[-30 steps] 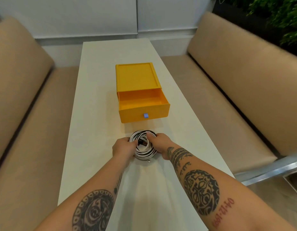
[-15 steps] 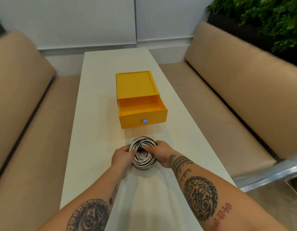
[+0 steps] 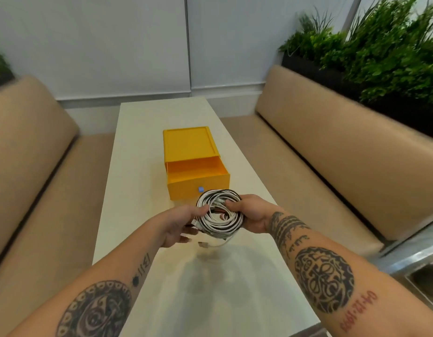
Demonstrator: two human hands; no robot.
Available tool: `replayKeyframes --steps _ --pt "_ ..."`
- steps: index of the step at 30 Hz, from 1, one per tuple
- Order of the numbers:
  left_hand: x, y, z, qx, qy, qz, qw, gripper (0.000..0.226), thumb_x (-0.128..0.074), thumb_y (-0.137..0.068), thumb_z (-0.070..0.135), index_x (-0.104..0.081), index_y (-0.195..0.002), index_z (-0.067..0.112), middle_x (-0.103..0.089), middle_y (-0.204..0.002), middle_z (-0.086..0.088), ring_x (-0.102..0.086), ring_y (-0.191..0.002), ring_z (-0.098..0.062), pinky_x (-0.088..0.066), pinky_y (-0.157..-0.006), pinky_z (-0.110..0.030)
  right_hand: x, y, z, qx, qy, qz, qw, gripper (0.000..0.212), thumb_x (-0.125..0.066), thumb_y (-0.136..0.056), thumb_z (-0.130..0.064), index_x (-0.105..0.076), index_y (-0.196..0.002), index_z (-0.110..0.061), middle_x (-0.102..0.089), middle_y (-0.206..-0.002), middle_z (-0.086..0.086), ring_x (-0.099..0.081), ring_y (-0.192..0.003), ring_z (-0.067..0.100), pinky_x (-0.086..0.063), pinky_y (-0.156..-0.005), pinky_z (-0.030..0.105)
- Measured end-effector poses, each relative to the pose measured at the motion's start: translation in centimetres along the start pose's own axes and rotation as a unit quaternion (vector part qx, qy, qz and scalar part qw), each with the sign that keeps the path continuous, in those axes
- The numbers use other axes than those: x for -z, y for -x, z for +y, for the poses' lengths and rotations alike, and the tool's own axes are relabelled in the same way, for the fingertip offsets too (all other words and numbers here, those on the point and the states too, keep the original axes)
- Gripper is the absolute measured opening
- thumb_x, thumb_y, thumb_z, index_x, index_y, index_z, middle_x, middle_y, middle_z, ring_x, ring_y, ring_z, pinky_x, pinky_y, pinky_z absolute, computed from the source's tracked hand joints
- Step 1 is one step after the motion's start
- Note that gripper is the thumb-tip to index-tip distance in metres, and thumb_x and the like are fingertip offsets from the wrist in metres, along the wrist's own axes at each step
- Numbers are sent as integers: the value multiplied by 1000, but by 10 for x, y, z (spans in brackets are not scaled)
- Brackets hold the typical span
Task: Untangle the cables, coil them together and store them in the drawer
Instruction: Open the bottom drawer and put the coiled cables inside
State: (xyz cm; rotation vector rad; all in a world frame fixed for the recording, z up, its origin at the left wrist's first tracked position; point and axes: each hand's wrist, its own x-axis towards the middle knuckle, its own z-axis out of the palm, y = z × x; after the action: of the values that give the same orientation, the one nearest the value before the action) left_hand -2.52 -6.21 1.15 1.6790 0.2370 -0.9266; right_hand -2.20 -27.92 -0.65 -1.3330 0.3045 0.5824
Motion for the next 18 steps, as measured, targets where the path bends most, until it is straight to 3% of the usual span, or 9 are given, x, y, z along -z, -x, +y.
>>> replayKeyframes --steps 4,7,10,15,18 --pt "5 14 30 -39 40 14 998 45 -69 -88 45 -67 -117 11 -73 -111 -11 -72 -93 -29 -57 -85 -41 -5 1 -34 25 -15 -17 999 28 -52 -101 -7 -59 -124 6 -66 -125 23 -65 -109 32 -51 -101 45" --pt "15 17 60 -106 75 85 988 47 -75 -84 42 -66 -116 9 -75 -104 -12 -72 -84 -27 -60 -73 -36 -17 -7 -63 38 -58 -5 998 27 -51 -101 -8 -60 -124 3 -70 -117 18 -69 -100 29 -60 -81 38" --pt "27 14 85 -162 83 148 972 51 -72 -84 51 -66 -116 13 -75 -104 -7 -73 -84 -25 -61 -72 -35 -30 -20 -90 39 -90 17 995 29 -49 -102 -9 -58 -127 2 -67 -122 20 -69 -99 31 -62 -69 39" --pt "52 3 102 -176 186 190 948 60 -47 -91 69 -64 -114 17 -70 -109 -4 -70 -100 -26 -58 -85 -45 -46 -44 -130 32 -142 47 988 28 -45 -103 -7 -56 -128 0 -65 -125 22 -65 -113 36 -56 -89 50" --pt "62 -12 103 -142 271 247 919 56 -32 -100 58 -60 -114 12 -66 -110 -7 -64 -92 -26 -54 -73 -39 -59 -49 -154 42 -142 37 988 23 -41 -105 -6 -57 -120 -1 -66 -116 23 -67 -100 38 -56 -75 56"
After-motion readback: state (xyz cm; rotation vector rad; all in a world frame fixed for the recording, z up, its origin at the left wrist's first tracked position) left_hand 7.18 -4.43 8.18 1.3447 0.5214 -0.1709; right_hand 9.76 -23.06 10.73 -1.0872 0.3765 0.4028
